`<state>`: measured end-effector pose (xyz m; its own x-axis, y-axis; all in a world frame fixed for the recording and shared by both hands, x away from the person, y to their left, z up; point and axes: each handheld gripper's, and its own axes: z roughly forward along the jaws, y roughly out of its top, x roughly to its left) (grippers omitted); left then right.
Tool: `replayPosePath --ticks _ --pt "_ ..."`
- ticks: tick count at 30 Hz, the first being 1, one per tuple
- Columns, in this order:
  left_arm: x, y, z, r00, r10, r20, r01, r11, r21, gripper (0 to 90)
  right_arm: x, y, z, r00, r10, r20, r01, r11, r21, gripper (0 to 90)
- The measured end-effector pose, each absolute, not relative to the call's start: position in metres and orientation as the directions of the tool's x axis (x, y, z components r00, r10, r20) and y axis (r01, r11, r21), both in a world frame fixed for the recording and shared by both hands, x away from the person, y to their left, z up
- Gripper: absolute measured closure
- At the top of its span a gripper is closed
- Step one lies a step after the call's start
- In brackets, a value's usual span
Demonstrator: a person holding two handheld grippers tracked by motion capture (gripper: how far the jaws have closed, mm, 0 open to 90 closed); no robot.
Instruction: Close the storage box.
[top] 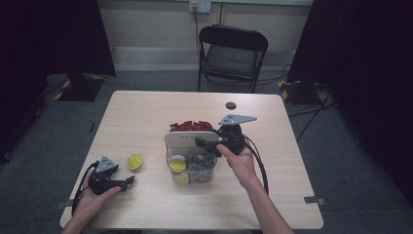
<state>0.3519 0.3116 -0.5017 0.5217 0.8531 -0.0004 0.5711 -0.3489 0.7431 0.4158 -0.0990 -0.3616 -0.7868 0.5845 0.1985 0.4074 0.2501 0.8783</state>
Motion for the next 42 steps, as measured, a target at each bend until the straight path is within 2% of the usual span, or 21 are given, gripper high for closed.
replayPosePath --ticks 25,42 --pt "0.352 0.312 -0.502 0.522 0.853 -0.001 0.571 -0.348 0.744 17.8 0.399 -0.101 -0.367 -0.804 0.554 0.214 0.41 0.256 0.876 43.6" --pt "0.352 0.311 -0.502 0.517 0.856 -0.007 0.574 -0.341 0.745 17.2 0.389 -0.097 -0.375 -0.815 0.544 0.199 0.404 0.287 0.869 39.2"
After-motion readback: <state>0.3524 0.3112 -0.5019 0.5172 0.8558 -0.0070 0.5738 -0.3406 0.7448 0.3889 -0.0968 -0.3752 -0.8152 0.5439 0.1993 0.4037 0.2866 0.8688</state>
